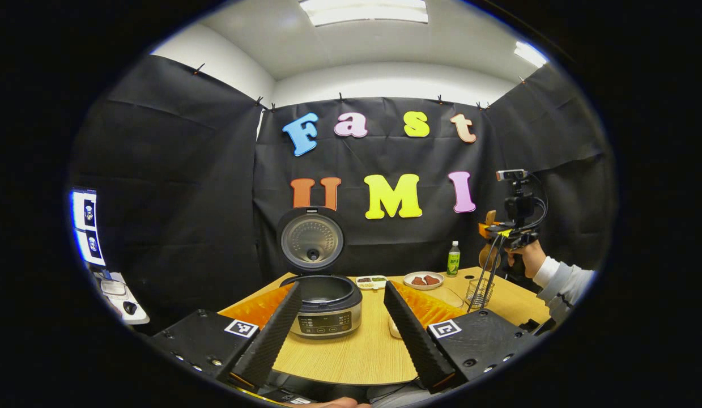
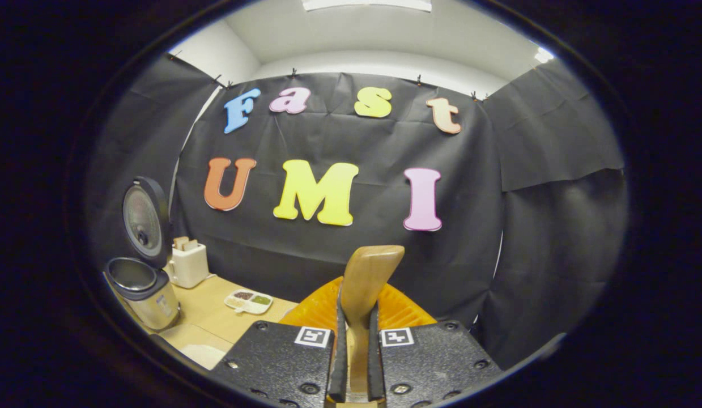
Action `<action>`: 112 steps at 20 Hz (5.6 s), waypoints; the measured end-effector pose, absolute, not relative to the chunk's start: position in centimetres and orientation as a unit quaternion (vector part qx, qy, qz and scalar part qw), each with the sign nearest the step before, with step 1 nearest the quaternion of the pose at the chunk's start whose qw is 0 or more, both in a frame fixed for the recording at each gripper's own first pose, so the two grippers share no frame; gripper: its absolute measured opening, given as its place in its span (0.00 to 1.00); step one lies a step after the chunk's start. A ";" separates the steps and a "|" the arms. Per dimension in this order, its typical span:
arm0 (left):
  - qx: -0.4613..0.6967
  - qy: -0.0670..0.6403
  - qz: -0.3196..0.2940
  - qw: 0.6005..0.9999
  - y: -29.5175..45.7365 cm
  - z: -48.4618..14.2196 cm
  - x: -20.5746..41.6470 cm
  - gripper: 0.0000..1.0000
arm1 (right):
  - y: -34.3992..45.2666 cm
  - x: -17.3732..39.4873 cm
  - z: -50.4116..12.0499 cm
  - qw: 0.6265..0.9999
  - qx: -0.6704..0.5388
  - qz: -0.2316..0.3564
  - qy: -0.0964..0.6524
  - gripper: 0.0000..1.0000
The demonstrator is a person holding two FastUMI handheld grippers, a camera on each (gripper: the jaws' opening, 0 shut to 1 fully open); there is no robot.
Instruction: Close the left gripper, press the button to open the rice cooker; take a wooden spoon from the chopstick holder with the right hand, scoop a spoonful of rice and pour it into the rice cooker, then put the wooden spoon back into the chopstick holder.
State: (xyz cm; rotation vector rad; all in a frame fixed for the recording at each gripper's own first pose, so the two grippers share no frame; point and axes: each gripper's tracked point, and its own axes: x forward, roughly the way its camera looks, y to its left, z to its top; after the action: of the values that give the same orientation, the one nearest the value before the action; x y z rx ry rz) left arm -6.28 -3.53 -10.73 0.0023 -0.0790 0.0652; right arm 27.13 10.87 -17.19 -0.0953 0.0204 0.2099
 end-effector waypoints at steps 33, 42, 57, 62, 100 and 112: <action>0.001 -0.013 0.060 0.998 2.9 -4.6 10.1 0.94 | 3.5 18.9 -13.2 0.995 0.054 0.065 0.058 1.00; -0.015 -0.024 0.068 0.997 3.9 1.6 15.4 0.94 | 1.4 11.9 -11.9 0.998 0.022 0.007 0.065 1.00; -0.023 -0.050 0.092 0.994 11.0 2.2 33.9 1.00 | 1.0 6.9 -11.2 0.996 0.063 0.064 0.003 0.92; -0.060 0.008 0.109 0.992 14.2 -0.6 35.8 0.99 | -0.7 4.9 -10.5 0.996 0.073 0.049 -0.024 0.92; -0.016 0.233 0.102 0.967 5.2 -20.8 17.2 0.94 | 0.1 -4.2 -17.2 0.985 0.089 0.146 0.012 1.00; -0.021 0.250 0.092 0.964 4.2 -20.8 14.1 0.96 | 0.4 -4.1 -17.3 0.985 0.082 0.153 0.013 1.00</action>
State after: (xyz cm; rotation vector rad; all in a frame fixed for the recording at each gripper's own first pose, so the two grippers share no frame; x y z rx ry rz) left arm 14.13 4.20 -20.79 -0.0421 0.5061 0.1863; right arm -4.08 0.43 -17.32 0.1641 0.0254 0.3069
